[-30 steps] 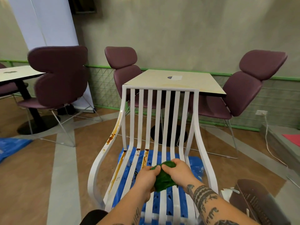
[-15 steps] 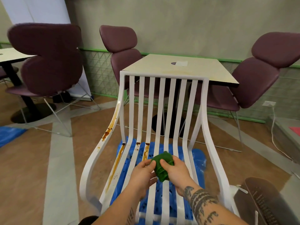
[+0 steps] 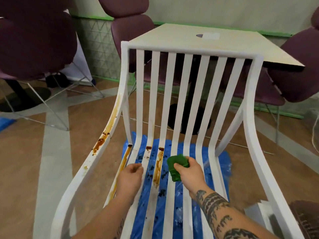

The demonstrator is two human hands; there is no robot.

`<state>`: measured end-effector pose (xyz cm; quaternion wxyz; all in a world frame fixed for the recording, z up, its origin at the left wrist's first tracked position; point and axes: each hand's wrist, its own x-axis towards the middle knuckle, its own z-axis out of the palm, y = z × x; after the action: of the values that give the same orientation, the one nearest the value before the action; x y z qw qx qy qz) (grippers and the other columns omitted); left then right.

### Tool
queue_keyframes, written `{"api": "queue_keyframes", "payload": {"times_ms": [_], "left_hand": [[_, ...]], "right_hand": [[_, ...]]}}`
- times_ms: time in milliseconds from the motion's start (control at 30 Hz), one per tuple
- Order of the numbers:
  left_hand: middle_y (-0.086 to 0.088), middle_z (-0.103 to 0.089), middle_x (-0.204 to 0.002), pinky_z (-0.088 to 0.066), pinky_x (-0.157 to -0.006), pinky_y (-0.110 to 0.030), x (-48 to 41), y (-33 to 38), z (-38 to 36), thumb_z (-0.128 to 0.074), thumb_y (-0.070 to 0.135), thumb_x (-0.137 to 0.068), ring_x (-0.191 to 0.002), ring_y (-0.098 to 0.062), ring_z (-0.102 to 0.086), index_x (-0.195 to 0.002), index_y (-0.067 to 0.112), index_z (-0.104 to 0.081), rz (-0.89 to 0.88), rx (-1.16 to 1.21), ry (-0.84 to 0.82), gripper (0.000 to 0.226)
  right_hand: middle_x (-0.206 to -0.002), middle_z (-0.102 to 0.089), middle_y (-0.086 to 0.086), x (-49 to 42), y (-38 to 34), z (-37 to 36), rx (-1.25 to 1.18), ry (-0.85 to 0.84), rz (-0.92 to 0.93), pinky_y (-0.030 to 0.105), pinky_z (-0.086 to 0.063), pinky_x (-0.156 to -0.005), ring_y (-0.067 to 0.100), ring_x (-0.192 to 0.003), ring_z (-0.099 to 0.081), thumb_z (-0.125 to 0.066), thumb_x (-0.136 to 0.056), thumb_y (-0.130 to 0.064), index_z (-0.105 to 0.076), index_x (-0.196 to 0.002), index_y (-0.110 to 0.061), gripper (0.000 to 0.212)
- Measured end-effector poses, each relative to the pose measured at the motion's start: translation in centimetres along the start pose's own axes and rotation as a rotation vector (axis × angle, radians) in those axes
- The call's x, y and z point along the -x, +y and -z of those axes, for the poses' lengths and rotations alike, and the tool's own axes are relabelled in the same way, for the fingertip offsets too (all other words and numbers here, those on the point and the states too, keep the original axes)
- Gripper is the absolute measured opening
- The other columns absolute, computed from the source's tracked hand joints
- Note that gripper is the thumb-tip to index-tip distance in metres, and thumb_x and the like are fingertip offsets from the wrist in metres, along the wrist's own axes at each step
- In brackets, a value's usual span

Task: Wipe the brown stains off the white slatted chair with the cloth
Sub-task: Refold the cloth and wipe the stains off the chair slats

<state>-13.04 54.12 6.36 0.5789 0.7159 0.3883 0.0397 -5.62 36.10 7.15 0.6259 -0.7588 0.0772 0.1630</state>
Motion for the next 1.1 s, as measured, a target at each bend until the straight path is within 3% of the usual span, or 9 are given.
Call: {"api": "queue_keyframes", "payload": {"times_ms": [100,167,267,400,500,733,900,1000,1100], "left_hand": [[-0.003,-0.073,-0.090,-0.057,-0.073,-0.034,-3.6,-0.5,-0.9,-0.055,0.029,-0.098,-0.081,-0.024,-0.068,-0.110,0.021,-0.073,-0.039,-0.297,0.050,0.023],[-0.003,-0.073,-0.087,-0.054,-0.066,-0.032,-5.2,-0.8,-1.8,-0.054,0.027,-0.099,-0.074,-0.022,-0.067,-0.110,0.016,-0.073,-0.093,-0.410,0.046,0.025],[0.001,-0.072,-0.090,-0.051,-0.064,-0.027,-7.4,-1.3,-2.8,-0.057,0.026,-0.099,-0.074,-0.019,-0.068,-0.118,0.017,-0.072,-0.135,-0.462,0.076,0.026],[-0.006,-0.073,-0.096,-0.052,-0.065,-0.028,-9.5,-1.9,-3.7,-0.057,0.028,-0.098,-0.074,-0.021,-0.065,-0.107,0.014,-0.073,-0.154,-0.627,0.027,0.023],[-0.005,-0.070,-0.090,-0.055,-0.067,-0.031,-10.3,-2.1,-4.0,-0.058,0.029,-0.097,-0.074,-0.022,-0.063,-0.100,0.013,-0.071,-0.126,-0.666,0.010,0.021],[-0.007,-0.068,-0.098,-0.044,-0.068,-0.028,-10.6,-1.3,-4.1,-0.063,0.027,-0.096,-0.082,-0.023,-0.058,-0.107,0.017,-0.066,-0.071,-0.699,0.007,0.016],[0.000,-0.057,-0.089,-0.044,-0.068,-0.029,-10.4,-1.4,-4.2,-0.063,0.025,-0.096,-0.080,-0.022,-0.053,-0.099,0.019,-0.062,-0.058,-0.679,0.008,0.007],[-0.002,-0.066,-0.096,-0.043,-0.067,-0.027,-11.0,-1.3,-4.3,-0.063,0.025,-0.095,-0.081,-0.021,-0.054,-0.100,0.018,-0.066,-0.059,-0.689,-0.004,0.009],[-0.002,-0.063,-0.092,-0.042,-0.066,-0.028,-11.0,-0.8,-4.4,-0.064,0.025,-0.095,-0.081,-0.020,-0.054,-0.095,0.019,-0.064,-0.050,-0.694,-0.026,0.006]], "right_hand": [[-0.106,-0.066,-0.008,-4.4,-0.3,-1.1,0.170,-0.002,0.110,0.043,-0.057,-0.094,0.020,-0.101,-0.065,-0.068,-0.095,-0.016,-0.059,-0.114,-0.030,0.025],[-0.104,-0.065,-0.008,-7.2,-0.7,-1.9,0.279,0.005,0.176,0.040,-0.054,-0.097,0.021,-0.102,-0.063,-0.068,-0.095,-0.016,-0.064,-0.119,-0.026,0.026],[-0.118,-0.065,-0.001,-11.3,-1.2,-3.1,0.446,-0.015,0.279,0.035,-0.050,-0.097,0.022,-0.107,-0.060,-0.066,-0.096,-0.015,-0.065,-0.126,-0.022,0.031],[-0.123,-0.060,0.000,-15.5,-0.8,-5.0,0.695,-0.063,0.471,0.025,-0.042,-0.097,0.020,-0.111,-0.055,-0.064,-0.095,-0.007,-0.067,-0.126,-0.021,0.034],[-0.126,-0.060,0.001,-17.2,0.5,-6.0,0.891,-0.099,0.556,0.036,-0.044,-0.106,0.023,-0.120,-0.050,-0.060,-0.085,0.010,-0.067,-0.128,-0.022,0.054],[-0.125,-0.061,0.005,-16.4,1.3,-7.1,1.061,-0.124,0.534,0.045,-0.049,-0.099,0.031,-0.117,-0.050,-0.056,-0.085,0.010,-0.065,-0.131,-0.022,0.056],[-0.108,-0.067,0.010,-16.2,-0.8,-7.4,1.173,-0.243,0.406,0.037,-0.055,-0.076,0.031,-0.095,-0.064,-0.056,-0.090,-0.001,-0.067,-0.120,-0.018,0.036],[-0.104,-0.068,0.012,-16.5,-3.0,-7.0,1.201,-0.226,0.402,0.040,-0.059,-0.075,0.030,-0.090,-0.065,-0.058,-0.091,-0.004,-0.067,-0.115,-0.015,0.028],[-0.108,-0.069,0.011,-16.5,-2.8,-6.6,1.206,-0.171,0.506,0.042,-0.058,-0.080,0.031,-0.098,-0.066,-0.061,-0.088,0.001,-0.069,-0.117,-0.018,0.036]]}}
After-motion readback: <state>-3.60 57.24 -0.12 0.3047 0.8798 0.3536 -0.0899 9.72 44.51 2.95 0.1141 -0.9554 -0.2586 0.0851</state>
